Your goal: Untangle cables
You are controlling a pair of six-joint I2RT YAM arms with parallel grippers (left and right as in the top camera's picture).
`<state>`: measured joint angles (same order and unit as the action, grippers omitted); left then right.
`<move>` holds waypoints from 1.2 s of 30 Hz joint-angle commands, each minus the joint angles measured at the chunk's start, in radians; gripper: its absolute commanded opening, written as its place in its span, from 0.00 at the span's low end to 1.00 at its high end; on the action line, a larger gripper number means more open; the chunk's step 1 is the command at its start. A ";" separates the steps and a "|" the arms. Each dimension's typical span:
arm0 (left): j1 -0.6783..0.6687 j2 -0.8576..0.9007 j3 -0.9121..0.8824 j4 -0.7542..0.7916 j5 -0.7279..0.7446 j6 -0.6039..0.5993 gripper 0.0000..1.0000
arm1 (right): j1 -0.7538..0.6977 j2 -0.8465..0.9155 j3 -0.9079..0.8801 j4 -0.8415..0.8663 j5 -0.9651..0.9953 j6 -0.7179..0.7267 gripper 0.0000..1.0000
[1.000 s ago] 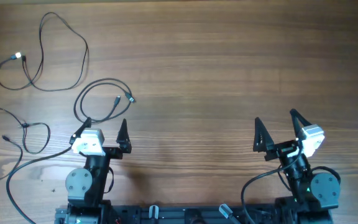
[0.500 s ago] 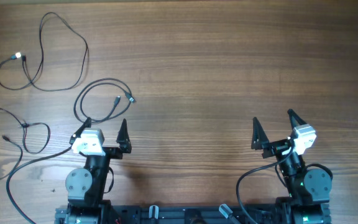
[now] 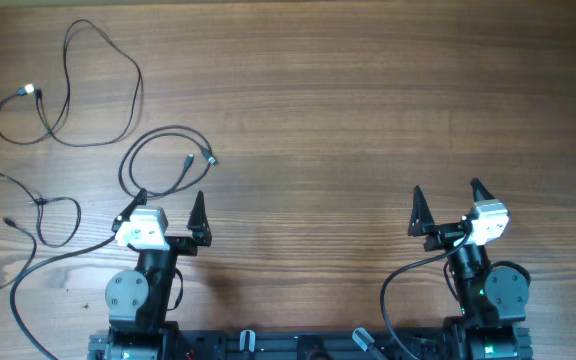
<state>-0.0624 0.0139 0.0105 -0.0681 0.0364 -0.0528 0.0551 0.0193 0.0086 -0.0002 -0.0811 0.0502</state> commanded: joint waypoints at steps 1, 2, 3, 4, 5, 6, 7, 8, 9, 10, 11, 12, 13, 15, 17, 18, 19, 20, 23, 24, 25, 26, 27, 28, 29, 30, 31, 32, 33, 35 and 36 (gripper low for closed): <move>0.006 -0.005 -0.005 -0.005 0.019 0.020 1.00 | -0.004 -0.016 -0.003 -0.001 0.021 -0.025 1.00; 0.006 -0.005 -0.005 -0.005 0.019 0.020 1.00 | -0.004 -0.016 -0.003 -0.001 0.021 -0.029 1.00; 0.006 -0.005 -0.005 -0.005 0.019 0.019 1.00 | -0.004 -0.016 -0.003 -0.002 0.019 -0.042 1.00; 0.006 -0.005 -0.005 -0.005 0.019 0.019 1.00 | -0.004 -0.016 -0.003 -0.001 0.014 -0.059 1.00; 0.006 -0.005 -0.005 -0.005 0.019 0.020 1.00 | -0.004 -0.016 -0.003 -0.002 0.014 -0.079 1.00; 0.006 -0.005 -0.005 -0.005 0.019 0.020 1.00 | -0.004 -0.016 -0.003 -0.002 0.014 -0.085 1.00; 0.006 -0.005 -0.005 -0.005 0.019 0.020 1.00 | -0.004 -0.016 -0.003 -0.002 0.014 -0.094 1.00; 0.006 -0.005 -0.005 -0.005 0.019 0.020 1.00 | -0.004 -0.016 -0.003 -0.002 0.017 -0.100 1.00; 0.006 -0.005 -0.005 -0.005 0.019 0.020 1.00 | -0.004 -0.016 -0.003 -0.002 0.018 -0.098 1.00; 0.006 -0.005 -0.005 -0.005 0.019 0.020 1.00 | -0.004 -0.016 -0.003 -0.002 0.018 -0.093 1.00; 0.006 -0.005 -0.005 -0.005 0.019 0.020 1.00 | -0.004 -0.016 -0.003 -0.002 0.018 -0.092 1.00; 0.006 -0.005 -0.005 -0.005 0.019 0.020 1.00 | -0.004 -0.016 -0.003 -0.002 0.018 -0.092 1.00; 0.006 -0.005 -0.005 -0.005 0.019 0.020 1.00 | -0.004 -0.016 -0.003 -0.002 0.017 -0.092 1.00; 0.006 -0.005 -0.005 -0.005 0.019 0.019 1.00 | -0.004 -0.016 -0.003 -0.002 0.014 -0.093 1.00; 0.006 -0.005 -0.005 -0.005 0.019 0.020 1.00 | -0.004 -0.016 -0.003 0.001 0.014 -0.093 1.00; 0.006 -0.005 -0.005 -0.005 0.019 0.020 1.00 | -0.004 -0.016 -0.003 0.001 0.013 -0.092 1.00; 0.006 -0.005 -0.005 -0.005 0.019 0.020 1.00 | -0.004 -0.016 -0.003 0.002 0.014 -0.095 1.00; 0.006 -0.005 -0.005 -0.005 0.019 0.020 1.00 | -0.004 -0.016 -0.003 0.001 0.014 -0.096 1.00; 0.006 -0.005 -0.005 -0.005 0.019 0.020 1.00 | -0.004 -0.015 -0.003 0.002 0.014 -0.096 1.00; 0.006 -0.005 -0.005 -0.005 0.019 0.019 1.00 | -0.004 -0.014 -0.003 0.002 0.014 -0.096 1.00; 0.006 -0.005 -0.005 -0.005 0.019 0.020 1.00 | -0.004 -0.014 -0.003 0.002 0.014 -0.096 1.00; 0.006 -0.005 -0.005 -0.005 0.019 0.020 1.00 | -0.004 -0.014 -0.003 0.002 0.014 -0.096 1.00; 0.006 -0.005 -0.005 -0.005 0.019 0.020 1.00 | -0.004 -0.014 -0.003 0.002 0.014 -0.096 1.00; 0.006 -0.005 -0.005 -0.005 0.019 0.020 1.00 | -0.004 -0.014 -0.003 0.002 0.014 -0.096 1.00; 0.006 -0.005 -0.005 -0.005 0.019 0.020 1.00 | -0.004 -0.014 -0.003 0.002 0.014 -0.096 1.00; 0.006 -0.005 -0.005 -0.005 0.019 0.020 1.00 | -0.004 -0.014 -0.003 0.002 0.014 -0.096 1.00; 0.006 -0.005 -0.005 -0.005 0.019 0.019 1.00 | -0.004 -0.014 -0.003 0.002 0.014 -0.096 1.00; 0.006 -0.005 -0.005 -0.005 0.019 0.020 1.00 | -0.004 -0.014 -0.003 0.002 0.014 -0.096 1.00; 0.006 -0.005 -0.005 -0.005 0.019 0.020 1.00 | -0.004 -0.014 -0.003 0.002 0.014 -0.096 1.00; 0.006 -0.005 -0.005 -0.005 0.019 0.020 1.00 | -0.004 -0.014 -0.003 0.002 0.014 -0.096 1.00; 0.006 -0.005 -0.005 -0.005 0.019 0.020 1.00 | -0.004 -0.014 -0.003 0.002 0.014 -0.096 1.00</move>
<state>-0.0624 0.0139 0.0105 -0.0681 0.0364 -0.0528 0.0551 0.0193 0.0086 -0.0006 -0.0772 -0.0319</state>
